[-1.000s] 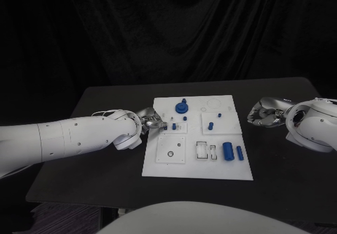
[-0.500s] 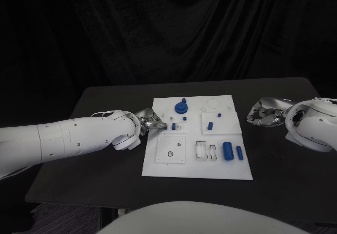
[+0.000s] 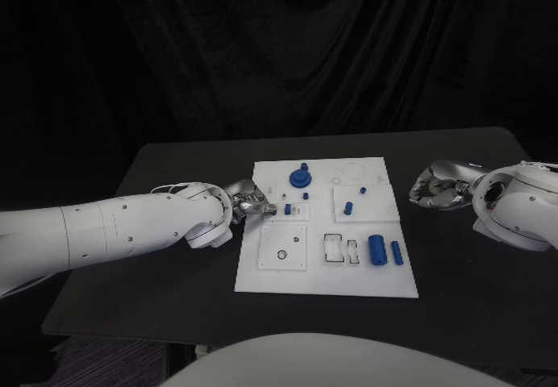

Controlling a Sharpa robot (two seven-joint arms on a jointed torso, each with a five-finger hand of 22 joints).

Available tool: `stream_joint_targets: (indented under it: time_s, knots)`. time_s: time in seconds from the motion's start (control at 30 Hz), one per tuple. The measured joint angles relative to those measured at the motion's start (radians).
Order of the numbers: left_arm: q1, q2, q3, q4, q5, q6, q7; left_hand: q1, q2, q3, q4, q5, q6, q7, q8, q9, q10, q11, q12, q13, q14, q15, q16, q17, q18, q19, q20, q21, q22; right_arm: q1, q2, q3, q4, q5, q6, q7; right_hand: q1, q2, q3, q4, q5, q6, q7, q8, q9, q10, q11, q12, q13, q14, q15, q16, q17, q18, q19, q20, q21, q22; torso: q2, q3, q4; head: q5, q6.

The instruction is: Assemble the parts on the task board

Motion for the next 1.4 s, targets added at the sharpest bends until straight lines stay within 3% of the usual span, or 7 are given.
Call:
stream_joint_targets:
  time_s: [0.6,0.63,0.73,0.8,0.87,0.93,1.4]
  knots:
    - [-0.001,-0.005,0.0,0.009,0.001,0.017,0.007,0.0,-0.002,0.0,-0.011,-0.016,0.0,0.0,0.002,0.0,0.0,0.0,0.0,0.0,0.0,0.0,0.0,0.0,0.0,0.0,0.0,0.0,0.0,0.0,0.001,0.0,-0.002,0.0,0.002,0.0,0.0,0.0,0.0,0.0,0.0,0.0,0.0,0.0,0.0,-0.007,0.0,-0.006,0.0,0.0,0.0,0.0,-0.001,0.0,-0.004,-0.004,-0.005,0.0,0.0,-0.0004,0.0008,0.003,0.0]
    - [-0.001,-0.005,0.0,0.009,0.001,0.017,0.007,-0.001,-0.002,-0.003,-0.014,-0.036,0.0,0.0,-0.002,0.0,0.0,0.0,0.0,0.0,0.0,0.0,0.0,0.0,0.0,0.0,0.0,0.0,0.0,0.0,0.001,0.0,-0.002,0.0,0.002,0.0,0.0,0.0,0.0,0.0,0.0,0.0,0.0,0.0,0.0,-0.007,0.0,-0.006,0.0,0.0,0.0,0.0,-0.001,0.0,-0.004,-0.004,-0.005,0.0,0.0,-0.0004,0.0008,0.003,0.0]
    - [-0.003,-0.006,0.0,0.007,0.001,0.018,0.006,-0.056,-0.001,-0.067,0.027,-0.213,0.008,0.006,-0.012,-0.004,0.0,0.0,0.0,0.0,0.0,0.0,0.0,0.0,0.0,0.0,0.0,-0.005,0.0,0.0,0.001,0.0,-0.002,0.0,0.003,0.0,0.0,0.0,0.0,0.0,0.0,0.0,0.0,0.0,0.0,-0.007,0.0,-0.006,0.0,0.0,0.0,0.0,-0.001,0.0,-0.004,-0.004,-0.005,0.0,0.0,-0.0004,0.0007,0.005,0.0]
    - [-0.003,-0.007,0.0,0.006,0.001,0.02,0.006,-0.084,-0.002,-0.109,0.062,-0.282,0.006,0.008,-0.021,-0.013,0.0,0.007,0.0,0.0,0.0,0.0,0.0,0.0,0.0,0.0,0.0,-0.005,0.0,0.0,0.001,0.0,-0.002,0.0,0.003,0.0,0.0,0.0,0.0,0.0,0.0,0.0,0.0,0.0,0.0,-0.007,0.0,-0.006,0.0,0.0,0.0,0.0,-0.001,0.0,-0.004,-0.004,-0.005,0.0,0.0,-0.0004,0.0006,0.006,0.0]
    - [-0.003,-0.007,0.0,0.006,0.001,0.021,0.006,-0.101,-0.006,-0.165,0.103,-0.332,0.006,0.008,-0.041,-0.029,0.0,0.011,0.0,0.0,-0.002,0.002,0.0,0.0,0.0,0.002,0.006,-0.005,0.0,0.0,0.001,0.0,-0.002,0.0,0.004,-0.001,0.0,0.0,0.0,0.0,0.0,0.0,0.0,0.0,0.0,-0.007,0.0,-0.006,0.0,0.0,0.0,0.0,-0.001,0.0,-0.004,-0.004,-0.005,0.0,0.0,-0.0003,0.0005,0.006,0.0]
    - [-0.003,-0.007,0.001,0.005,0.001,0.022,0.007,-0.103,-0.007,-0.219,0.142,-0.349,0.006,0.008,-0.063,-0.049,-0.002,0.016,0.0,0.0,0.0,0.008,0.0,0.0,0.0,0.0,0.007,-0.008,0.0,0.0,0.001,0.0,-0.002,0.0,0.005,-0.001,0.0,0.0,0.0,0.0,0.0,0.0,0.0,0.0,0.0,-0.007,0.0,-0.006,0.0,0.0,0.0,0.0,-0.001,0.0,-0.004,-0.004,-0.005,0.0,0.0,0.0001,0.0005,0.006,0.0]
    - [-0.003,-0.004,0.001,-0.007,0.004,0.029,0.023,-0.032,0.042,-0.303,0.195,-0.281,0.006,0.008,-0.083,-0.086,-0.001,0.021,0.0,0.0,-0.002,0.013,0.0,0.0,0.0,0.0,0.014,-0.018,0.0,0.0,0.0,0.0,-0.002,0.0,0.011,-0.002,0.0,0.0,0.0,0.0,0.0,0.0,0.0,0.0,0.0,-0.007,0.0,-0.006,0.001,0.0,0.0,0.0,-0.001,0.0,-0.004,-0.004,-0.005,0.0,0.0,-0.0002,-0.0003,0.008,0.0]
